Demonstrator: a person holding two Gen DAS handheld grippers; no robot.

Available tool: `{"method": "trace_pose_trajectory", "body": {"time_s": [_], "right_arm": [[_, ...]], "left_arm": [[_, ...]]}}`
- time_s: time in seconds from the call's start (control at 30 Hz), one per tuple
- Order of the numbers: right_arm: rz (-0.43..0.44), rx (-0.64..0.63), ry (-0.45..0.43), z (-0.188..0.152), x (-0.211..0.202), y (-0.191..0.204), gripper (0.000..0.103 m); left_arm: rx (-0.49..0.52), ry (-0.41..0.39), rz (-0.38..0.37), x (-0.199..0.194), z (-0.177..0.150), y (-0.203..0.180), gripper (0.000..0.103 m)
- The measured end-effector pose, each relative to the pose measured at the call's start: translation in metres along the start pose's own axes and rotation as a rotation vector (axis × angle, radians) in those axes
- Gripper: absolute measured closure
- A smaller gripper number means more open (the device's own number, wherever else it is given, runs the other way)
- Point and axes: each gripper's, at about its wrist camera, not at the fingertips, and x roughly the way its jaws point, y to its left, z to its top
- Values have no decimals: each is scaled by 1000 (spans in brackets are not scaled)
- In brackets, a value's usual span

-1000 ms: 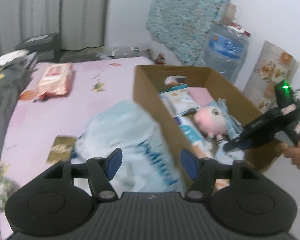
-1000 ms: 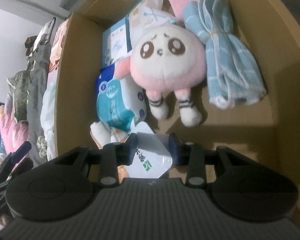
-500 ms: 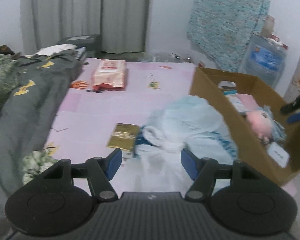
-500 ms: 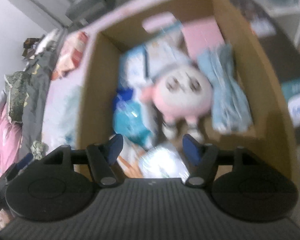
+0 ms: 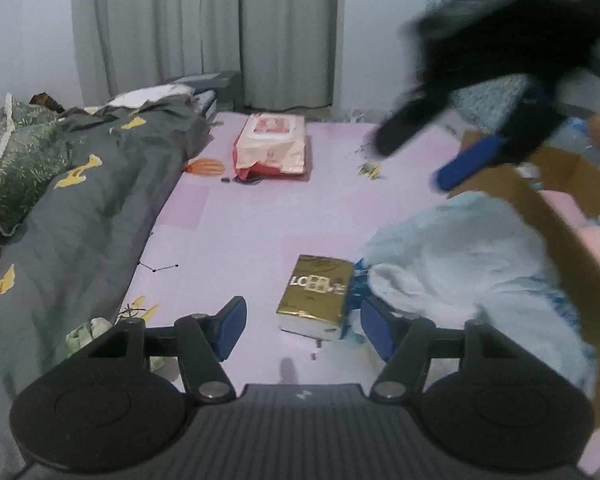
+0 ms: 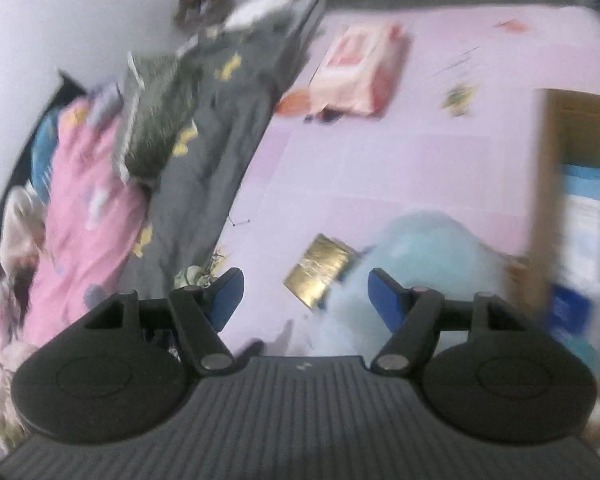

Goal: Organize soft objects
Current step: 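Reach the right tool to the gold tissue pack and grasp it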

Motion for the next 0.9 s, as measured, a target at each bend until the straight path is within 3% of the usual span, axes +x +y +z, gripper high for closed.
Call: {"method": "trace_pose_trajectory", "body": {"time_s": [0.17, 0.27, 0.37, 0.43, 0.63, 0.77, 0.9], "right_arm": [[-99, -21, 167, 42, 89, 15, 34], [-157, -7, 244, 48, 125, 12, 34], [-178, -2, 301, 47, 146, 9, 34], [-133, 19, 336, 45, 156, 7, 33], [45, 76, 329, 50, 169, 14, 34], [34, 35, 277, 51, 157, 26, 34], [-17, 24, 314, 41, 155, 26, 34]], "left_arm": [[-20, 72, -21, 37, 3, 9, 42], [-15, 112, -64, 54, 2, 12, 42], [-3, 143, -66, 66, -1, 11, 42], [-6, 157, -58, 70, -4, 14, 42], [-37, 181, -28, 75, -10, 31, 42], [-53, 189, -20, 73, -13, 38, 42], [-52, 196, -15, 74, -14, 40, 42]]}}
